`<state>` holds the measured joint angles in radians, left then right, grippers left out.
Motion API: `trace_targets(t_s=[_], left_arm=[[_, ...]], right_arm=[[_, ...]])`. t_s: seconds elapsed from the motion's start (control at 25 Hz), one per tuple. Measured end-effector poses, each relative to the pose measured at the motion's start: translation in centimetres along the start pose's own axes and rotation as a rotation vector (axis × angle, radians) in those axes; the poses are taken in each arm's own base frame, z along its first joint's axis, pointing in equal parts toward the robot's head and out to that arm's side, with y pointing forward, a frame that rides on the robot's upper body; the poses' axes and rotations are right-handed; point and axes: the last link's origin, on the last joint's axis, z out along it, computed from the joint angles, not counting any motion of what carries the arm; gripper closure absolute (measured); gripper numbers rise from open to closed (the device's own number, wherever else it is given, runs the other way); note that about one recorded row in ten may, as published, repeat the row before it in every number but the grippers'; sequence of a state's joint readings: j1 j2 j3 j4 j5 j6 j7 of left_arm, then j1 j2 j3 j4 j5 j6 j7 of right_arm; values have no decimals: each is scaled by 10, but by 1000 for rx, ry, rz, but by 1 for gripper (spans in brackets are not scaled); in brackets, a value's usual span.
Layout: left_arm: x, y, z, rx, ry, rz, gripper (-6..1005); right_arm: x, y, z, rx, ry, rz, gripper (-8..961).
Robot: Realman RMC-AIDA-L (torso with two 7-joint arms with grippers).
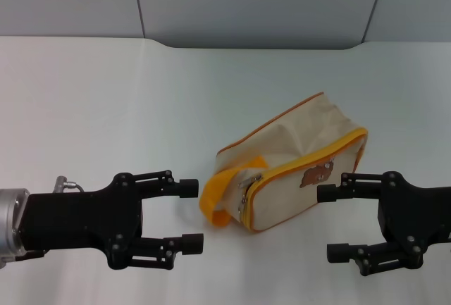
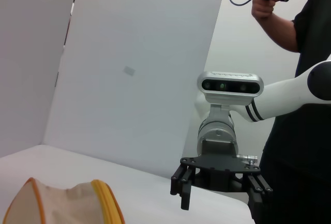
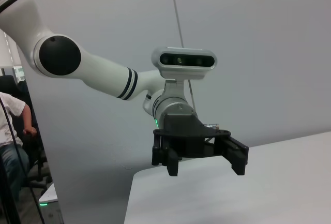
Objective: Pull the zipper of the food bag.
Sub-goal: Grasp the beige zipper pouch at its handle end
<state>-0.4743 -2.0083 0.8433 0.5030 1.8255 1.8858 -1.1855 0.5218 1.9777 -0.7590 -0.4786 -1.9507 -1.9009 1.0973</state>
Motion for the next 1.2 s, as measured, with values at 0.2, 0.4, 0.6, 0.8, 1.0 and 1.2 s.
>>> trace_targets(t_s=[0.2, 0.4, 0.6, 0.8, 1.0, 1.2], left_arm=[[0, 0, 0, 2, -1, 0, 191], [-1, 0, 1, 0, -1, -1, 198], [-7, -3, 5, 28, -24, -18, 205], [-28, -15, 24, 126, -65, -77, 212], [-44, -24, 42, 171, -145, -96, 219], [-53, -38, 62, 211, -210, -90, 226]], right_arm=[[0, 0, 0, -1, -2, -4, 144], [-1, 0, 0, -3, -2, -8, 145], [-1, -1, 0, -2, -2, -12, 144], [-2, -3, -7, 32, -13, -13, 144], [-2, -3, -9, 49, -16, -13, 145], [0, -3, -10, 55, -16, -10, 145]])
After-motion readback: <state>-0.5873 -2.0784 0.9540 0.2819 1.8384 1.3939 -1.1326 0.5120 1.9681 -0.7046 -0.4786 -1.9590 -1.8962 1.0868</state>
